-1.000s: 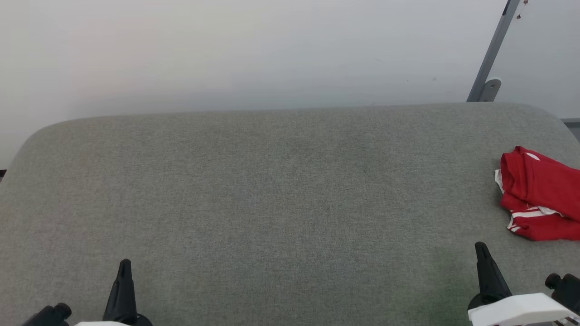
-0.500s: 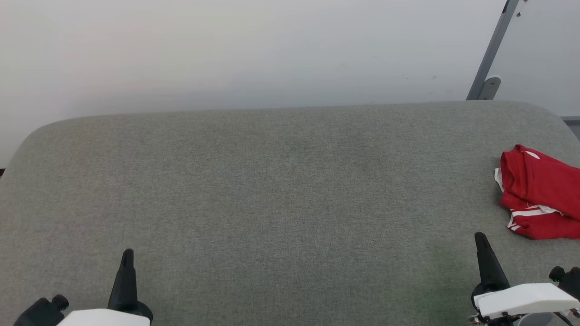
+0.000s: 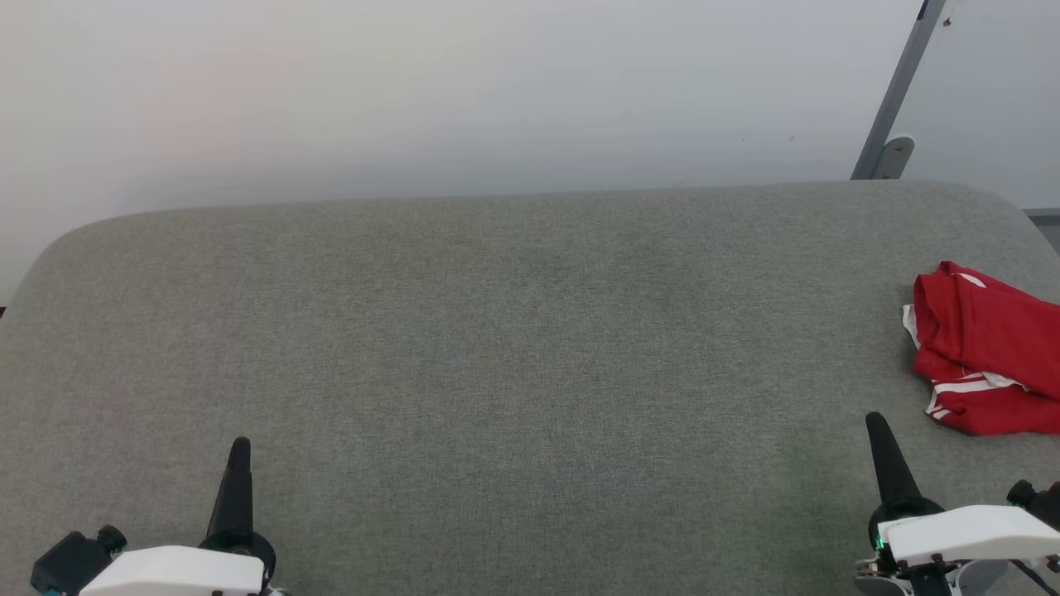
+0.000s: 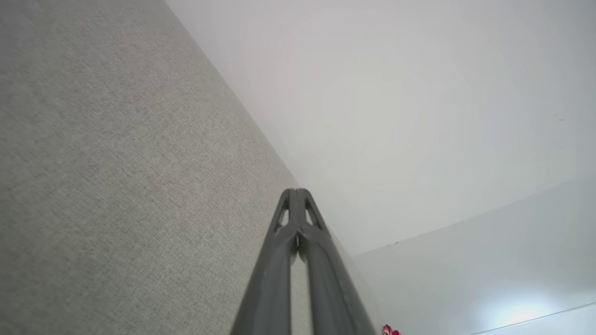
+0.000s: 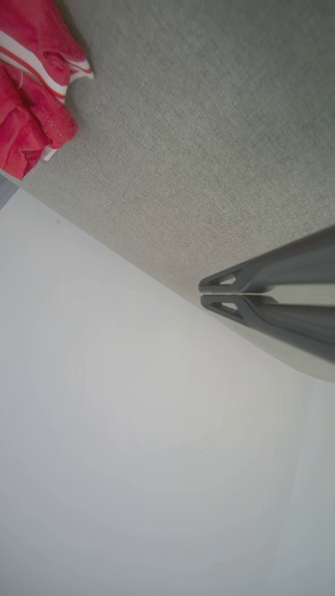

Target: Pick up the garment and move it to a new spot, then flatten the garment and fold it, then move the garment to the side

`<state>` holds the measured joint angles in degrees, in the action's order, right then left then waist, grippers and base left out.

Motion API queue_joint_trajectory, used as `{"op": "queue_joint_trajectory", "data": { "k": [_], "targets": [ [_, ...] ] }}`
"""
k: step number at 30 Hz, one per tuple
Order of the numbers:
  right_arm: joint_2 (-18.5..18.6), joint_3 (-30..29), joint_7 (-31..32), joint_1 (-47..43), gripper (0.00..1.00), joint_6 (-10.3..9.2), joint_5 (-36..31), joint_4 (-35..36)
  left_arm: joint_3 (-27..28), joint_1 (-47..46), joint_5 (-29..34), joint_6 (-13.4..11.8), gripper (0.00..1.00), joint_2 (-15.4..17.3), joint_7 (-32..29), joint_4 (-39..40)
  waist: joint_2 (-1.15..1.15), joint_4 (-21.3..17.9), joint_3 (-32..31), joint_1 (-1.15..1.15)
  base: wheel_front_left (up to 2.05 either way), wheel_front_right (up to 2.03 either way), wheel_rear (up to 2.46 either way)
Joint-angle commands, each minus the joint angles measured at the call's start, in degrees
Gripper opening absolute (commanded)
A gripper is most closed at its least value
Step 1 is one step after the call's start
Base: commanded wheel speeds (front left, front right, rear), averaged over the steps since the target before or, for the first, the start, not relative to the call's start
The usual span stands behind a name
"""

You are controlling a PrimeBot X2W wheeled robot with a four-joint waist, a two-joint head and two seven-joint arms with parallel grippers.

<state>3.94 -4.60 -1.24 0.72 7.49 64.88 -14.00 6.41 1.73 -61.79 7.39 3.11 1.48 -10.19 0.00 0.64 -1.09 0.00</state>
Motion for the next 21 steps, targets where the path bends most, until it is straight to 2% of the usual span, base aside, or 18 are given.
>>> {"op": "queue_joint_trajectory", "data": {
  "k": [1, 21],
  "targets": [
    [0.0, -0.3, 0.5, 1.6, 0.00, 0.01, 1.7, 0.4, 0.0, -1.5, -2.1, 0.1, 0.00, 0.3, -0.4, 0.2, 0.00, 0.0, 0.0, 0.00, 0.00, 0.00, 0.00],
    [-0.5, -1.0, 3.4, 3.2, 0.00, 0.01, 11.7, 0.2, -0.1, -4.3, -13.1, 0.1, 0.00, 0.2, -3.3, -1.3, 0.00, -0.2, 0.4, 0.00, 0.00, 0.00, 0.00]
  ]
}}
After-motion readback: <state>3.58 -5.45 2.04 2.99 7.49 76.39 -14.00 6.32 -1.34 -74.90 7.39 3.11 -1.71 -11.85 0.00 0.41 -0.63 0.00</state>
